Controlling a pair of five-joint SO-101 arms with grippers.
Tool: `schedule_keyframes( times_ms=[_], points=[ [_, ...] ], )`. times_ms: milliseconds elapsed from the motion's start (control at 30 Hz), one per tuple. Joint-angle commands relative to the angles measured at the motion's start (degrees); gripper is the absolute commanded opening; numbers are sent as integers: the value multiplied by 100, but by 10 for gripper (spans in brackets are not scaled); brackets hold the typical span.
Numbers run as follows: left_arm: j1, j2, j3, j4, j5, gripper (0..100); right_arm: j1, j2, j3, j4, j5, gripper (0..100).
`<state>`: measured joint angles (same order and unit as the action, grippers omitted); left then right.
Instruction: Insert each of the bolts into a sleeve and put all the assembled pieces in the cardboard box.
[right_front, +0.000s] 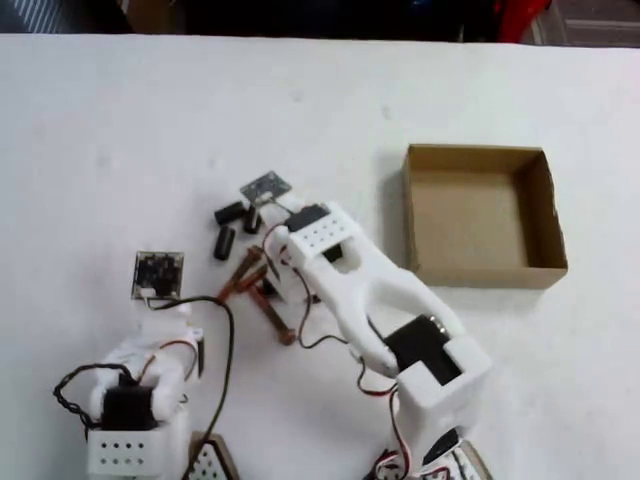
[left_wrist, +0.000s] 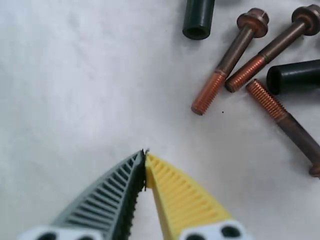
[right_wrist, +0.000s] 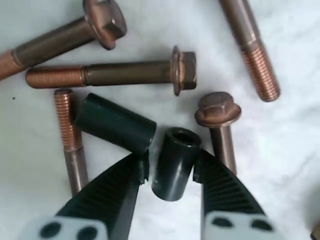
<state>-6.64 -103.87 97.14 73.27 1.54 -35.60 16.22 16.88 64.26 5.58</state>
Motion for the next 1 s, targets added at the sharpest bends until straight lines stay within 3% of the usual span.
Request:
schedule_keyframes(
  times_ms=[0,100,267,633,967],
  points=[
    [-13,-40,-18,26,-18,25,233,57,-158,-84,-53,137],
    [-13,-40,-18,26,-18,25,365,101,-158,-66,-79,128],
    [-13,-40,-18,26,-18,25,347,101,-149,-57,-79,11],
    [-13,-40,-18,26,-18,25,321,-435,-255,136,-26,16],
    [-13,-40,-18,26,-18,25,321,-2651,-246,1156,193,16]
  ],
)
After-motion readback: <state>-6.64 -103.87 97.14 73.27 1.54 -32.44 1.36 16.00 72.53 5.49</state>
